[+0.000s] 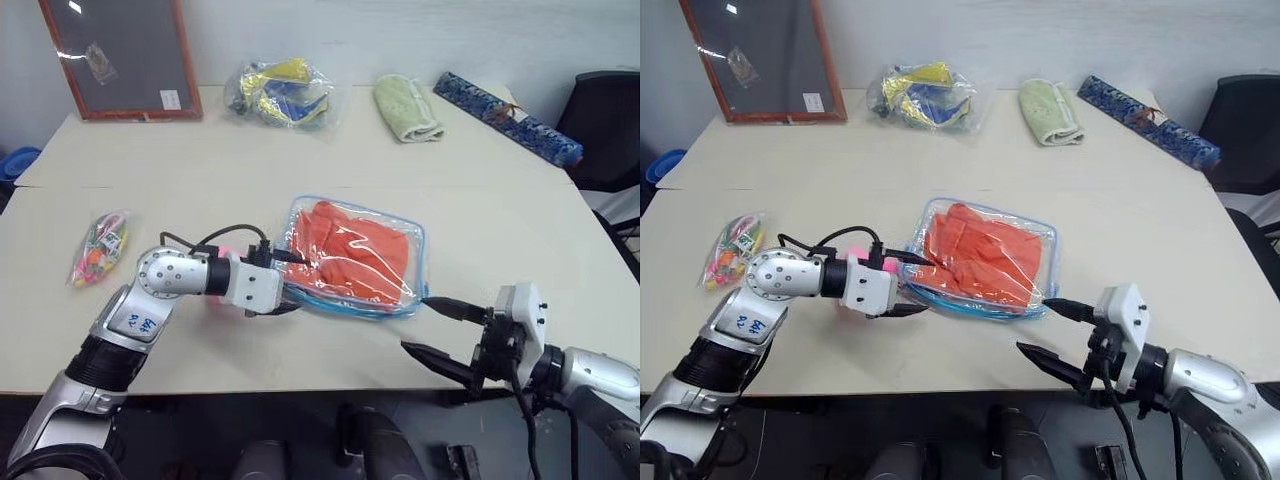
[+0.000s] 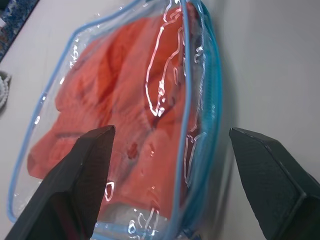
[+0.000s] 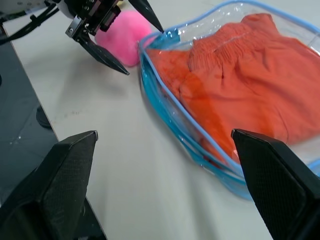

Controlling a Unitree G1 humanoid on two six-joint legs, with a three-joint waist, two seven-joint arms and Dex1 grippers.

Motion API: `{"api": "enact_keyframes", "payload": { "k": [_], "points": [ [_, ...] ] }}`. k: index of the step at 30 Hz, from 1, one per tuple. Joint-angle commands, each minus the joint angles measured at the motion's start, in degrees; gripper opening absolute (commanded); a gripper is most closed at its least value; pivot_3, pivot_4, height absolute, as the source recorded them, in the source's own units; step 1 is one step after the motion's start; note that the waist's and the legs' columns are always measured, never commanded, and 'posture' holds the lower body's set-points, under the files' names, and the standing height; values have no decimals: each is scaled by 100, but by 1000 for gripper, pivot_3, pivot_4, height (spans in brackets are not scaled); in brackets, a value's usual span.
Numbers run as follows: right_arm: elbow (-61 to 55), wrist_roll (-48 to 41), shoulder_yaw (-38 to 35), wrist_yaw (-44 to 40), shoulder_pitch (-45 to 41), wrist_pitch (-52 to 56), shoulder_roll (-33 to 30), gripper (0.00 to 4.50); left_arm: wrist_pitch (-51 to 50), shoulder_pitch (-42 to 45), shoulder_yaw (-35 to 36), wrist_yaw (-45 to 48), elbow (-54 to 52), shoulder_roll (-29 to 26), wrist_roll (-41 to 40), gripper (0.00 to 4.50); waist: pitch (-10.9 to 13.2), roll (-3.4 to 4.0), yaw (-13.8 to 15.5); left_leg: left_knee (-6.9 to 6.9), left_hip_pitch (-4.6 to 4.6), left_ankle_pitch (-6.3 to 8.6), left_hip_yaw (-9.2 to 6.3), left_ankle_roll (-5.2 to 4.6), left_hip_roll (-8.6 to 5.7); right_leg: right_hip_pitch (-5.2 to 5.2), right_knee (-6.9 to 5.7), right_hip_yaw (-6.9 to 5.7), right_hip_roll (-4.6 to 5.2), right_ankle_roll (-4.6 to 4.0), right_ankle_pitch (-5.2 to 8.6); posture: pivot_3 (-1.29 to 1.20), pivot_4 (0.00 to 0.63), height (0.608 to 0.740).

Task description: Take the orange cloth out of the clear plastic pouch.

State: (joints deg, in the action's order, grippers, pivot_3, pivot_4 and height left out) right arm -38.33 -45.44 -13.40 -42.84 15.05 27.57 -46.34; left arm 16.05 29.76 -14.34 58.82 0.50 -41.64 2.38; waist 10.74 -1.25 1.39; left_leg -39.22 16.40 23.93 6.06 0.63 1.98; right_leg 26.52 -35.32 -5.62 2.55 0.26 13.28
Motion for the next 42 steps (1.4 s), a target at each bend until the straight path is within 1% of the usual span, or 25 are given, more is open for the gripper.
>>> {"api": "enact_keyframes", "payload": {
  "k": [1,5,8,12,15,18,19,23,25,29,30,32,35,36,38,41,42],
  "points": [
    [-300,220,-54,-135,120,-228,61,4458,407,139,-82,-29,232,67,175,3873,0,0,1,0,0,1,0,-1,0,0,0,0,0,0,0,0,150,740],
    [-320,323,-53,-189,185,-281,107,4458,521,241,-115,-44,471,208,249,3873,0,0,1,0,1,1,-1,-2,-1,0,1,-1,0,0,0,0,150,740],
    [-347,361,-65,-182,178,-250,120,4500,492,294,-49,-104,565,310,201,3276,0,0,-5,0,0,1,-1,-2,0,-1,0,-2,0,1,-1,0,150,740],
    [-380,427,-76,-145,149,-212,114,4500,475,289,-11,-88,606,328,156,2092,0,0,-5,0,-2,1,0,-3,0,-1,-1,-2,-1,1,-1,0,150,740],
    [-394,406,-72,-117,91,-162,110,4500,462,313,10,-113,693,346,145,1100,0,0,-2,0,-2,1,0,-3,-1,-1,-1,-2,0,1,-1,0,150,740],
    [-421,405,-46,-121,38,-96,59,4500,35,357,128,-106,667,459,-122,138,0,0,-1,0,-2,1,-1,-3,-1,-1,-2,-2,0,1,-1,0,150,740],
    [-430,406,-42,-124,30,-80,47,4500,-117,357,168,-77,629,486,-209,24,0,0,-1,0,-2,1,-1,-3,-1,-1,-1,-3,0,1,-1,0,150,740],
    [-451,393,-53,-145,-87,60,-53,4500,-1840,328,458,526,103,546,-1495,24,0,0,-9,0,-1,0,-1,-3,-1,-2,-3,-3,0,1,-1,0,150,740],
    [-463,425,-43,-167,-134,98,-102,4500,-2387,331,557,645,-95,507,-1812,24,0,0,-15,-1,-2,0,-1,-2,-1,-1,-4,-3,-2,1,0,0,150,740],
    [-504,539,29,-162,-249,150,-192,4500,-3517,424,767,528,-450,534,-2328,24,0,0,-9,-1,-2,-1,-2,-1,-3,-2,-4,-1,-2,1,0,0,150,740],
    [-506,651,146,-125,-318,167,-199,4500,-3888,467,734,454,-594,581,-2443,24,0,0,-9,-1,-2,-1,-2,-1,-5,-2,-3,0,-2,1,0,0,150,740],
    [-480,924,408,-21,-469,174,-183,4500,-4287,499,643,308,-823,690,-2517,24,0,0,-9,-1,-1,-1,-2,-1,-6,-2,-3,1,-2,1,0,0,150,740],
    [-283,1436,878,333,-892,186,-5,3904,-4347,458,406,124,-976,814,-2246,0,0,0,-8,-1,-1,-2,-3,2,-8,-2,-2,3,-1,2,0,0,150,740],
    [-224,1583,1038,407,-1051,177,61,3606,-4388,453,352,60,-1008,865,-2199,0,0,0,-12,-1,-2,-3,-2,3,-10,-2,-4,5,-1,2,0,0,150,740],
    [-142,1826,1306,522,-1305,176,183,2863,-4478,478,296,-35,-1047,947,-2171,0,0,0,-14,-1,-2,-4,-2,6,-10,-2,-5,6,-2,1,0,0,150,740],
    [15,2240,1623,786,-1615,242,360,1829,-4467,498,248,-37,-1084,959,-2130,0,0,0,-16,-2,-2,-7,-3,10,-9,-1,-7,7,-4,0,0,0,150,740],
    [90,2419,1752,819,-1714,215,374,1829,-4469,505,244,-35,-1082,957,-2128,0,0,0,-16,-2,-2,-7,-3,10,-10,0,-8,7,-4,0,0,0,150,740]
  ]
}}
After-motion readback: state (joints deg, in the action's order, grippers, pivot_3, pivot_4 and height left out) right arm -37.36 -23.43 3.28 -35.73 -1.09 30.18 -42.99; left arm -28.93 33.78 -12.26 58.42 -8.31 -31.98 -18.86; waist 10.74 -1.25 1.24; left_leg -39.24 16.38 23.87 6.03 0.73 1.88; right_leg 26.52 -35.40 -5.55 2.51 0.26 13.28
